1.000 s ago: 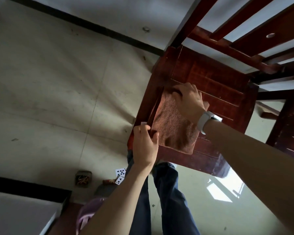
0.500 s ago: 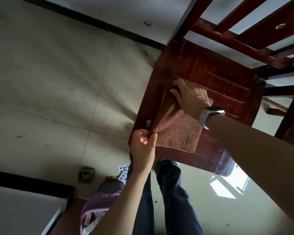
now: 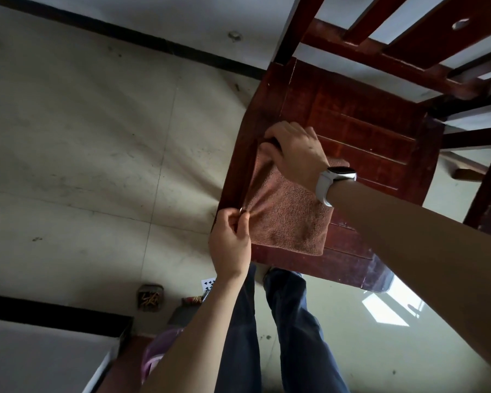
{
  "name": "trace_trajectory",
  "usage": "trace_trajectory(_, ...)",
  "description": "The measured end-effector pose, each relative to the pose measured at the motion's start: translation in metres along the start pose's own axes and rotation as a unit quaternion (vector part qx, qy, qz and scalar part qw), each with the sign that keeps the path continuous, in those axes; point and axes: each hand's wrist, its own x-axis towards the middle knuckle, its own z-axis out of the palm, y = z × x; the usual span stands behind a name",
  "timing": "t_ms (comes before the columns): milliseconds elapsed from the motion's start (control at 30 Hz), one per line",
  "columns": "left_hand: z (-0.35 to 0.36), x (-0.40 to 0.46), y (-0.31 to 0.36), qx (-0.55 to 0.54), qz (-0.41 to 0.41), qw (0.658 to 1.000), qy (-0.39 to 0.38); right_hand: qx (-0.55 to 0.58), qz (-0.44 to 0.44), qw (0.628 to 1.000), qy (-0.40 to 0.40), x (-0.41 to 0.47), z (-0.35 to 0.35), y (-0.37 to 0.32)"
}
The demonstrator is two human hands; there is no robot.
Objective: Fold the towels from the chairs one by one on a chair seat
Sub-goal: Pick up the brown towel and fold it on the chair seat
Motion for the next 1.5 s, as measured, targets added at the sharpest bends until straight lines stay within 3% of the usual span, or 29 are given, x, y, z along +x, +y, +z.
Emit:
trace_trajectory(200,-0.003,0.005,0.003,0.076,-0.012,0.997,0.015,-0.102,0.051,0.993,0.023,0.006,0.007,-0.008)
trace_trajectory(300,-0.007,0.0,0.007,0.168,0.118,0.977,0.057,-0.051,0.022,0.983,0.175,-0.015,-0.003,-0.015)
trace_trajectory(367,-0.006,0.0,0.011,0.223,0.24,0.944,0.046,-0.032,0.009,0.975,0.218,-0.044,-0.004,-0.009)
trace_trajectory(467,0.009,0.01,0.02,0.292,0.363,0.884,-0.038,-0.062,0.023,0.98,0.188,-0.092,0.007,0.006)
trace_trajectory(600,0.034,0.04,0.025,0.371,0.394,0.833,-0.115,-0.104,0.083,0.985,0.109,-0.106,0.028,0.019)
trace_trajectory(767,0.041,0.057,0.012,0.398,0.392,0.819,-0.129,-0.116,0.116,0.984,0.066,-0.099,0.046,0.025)
trace_trajectory(900,0.033,0.054,0.026,0.403,0.387,0.817,-0.141,-0.043,0.099,0.99,0.087,-0.107,0.035,0.025)
trace_trajectory(967,0.026,0.055,0.036,0.397,0.411,0.81,-0.131,0.037,0.172,0.977,0.124,-0.122,0.028,0.023)
trace_trajectory(1033,0.023,0.059,0.049,0.408,0.447,0.785,-0.129,0.124,0.305,0.933,0.142,-0.142,0.025,0.016)
trace_trajectory(1167,0.036,0.078,0.077,0.451,0.457,0.74,-0.202,0.241,0.479,0.843,0.023,-0.167,0.033,-0.001)
trace_trajectory(1233,0.041,0.087,0.084,0.456,0.446,0.741,-0.21,0.291,0.512,0.808,-0.002,-0.164,0.033,-0.004)
trace_trajectory(1333,0.039,0.09,0.09,0.45,0.439,0.761,-0.163,0.307,0.527,0.792,-0.02,-0.155,0.023,0.008)
trace_trajectory(1400,0.033,0.084,0.089,0.419,0.365,0.811,-0.181,0.313,0.518,0.795,0.036,-0.151,0.004,0.027)
trace_trajectory(1467,0.027,0.072,0.084,0.361,0.246,0.87,-0.227,0.285,0.489,0.811,0.148,-0.146,-0.018,0.051)
trace_trajectory(1500,0.024,0.065,0.08,0.352,0.212,0.878,-0.247,0.247,0.475,0.823,0.189,-0.143,-0.027,0.061)
